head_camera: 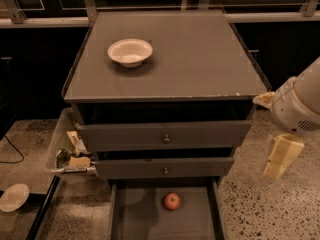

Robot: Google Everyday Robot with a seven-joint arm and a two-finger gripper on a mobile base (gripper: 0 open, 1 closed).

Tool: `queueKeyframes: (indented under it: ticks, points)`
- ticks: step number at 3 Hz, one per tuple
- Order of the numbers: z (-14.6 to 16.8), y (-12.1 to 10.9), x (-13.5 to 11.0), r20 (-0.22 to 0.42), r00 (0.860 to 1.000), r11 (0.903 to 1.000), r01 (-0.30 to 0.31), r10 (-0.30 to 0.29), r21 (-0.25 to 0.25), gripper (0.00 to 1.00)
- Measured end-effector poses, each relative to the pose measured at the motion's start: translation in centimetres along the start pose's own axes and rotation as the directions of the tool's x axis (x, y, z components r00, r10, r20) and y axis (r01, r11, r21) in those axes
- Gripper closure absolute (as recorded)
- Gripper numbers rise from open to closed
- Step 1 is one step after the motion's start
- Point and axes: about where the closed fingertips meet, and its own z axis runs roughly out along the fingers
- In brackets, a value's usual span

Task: Pick apple from bottom drawer and place on counter

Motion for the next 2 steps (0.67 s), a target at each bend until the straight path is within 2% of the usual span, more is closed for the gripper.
queueKeyframes:
  ticks: [1, 2]
  points:
    - [4.9, 1.0, 1.0, 0.052, 0.998, 0.9991, 0.039, -0.038, -0.018, 0.0]
    - [9.3, 1.5, 1.6, 0.111, 0.992, 0.9976, 0.068, -0.066, -0.015, 0.0]
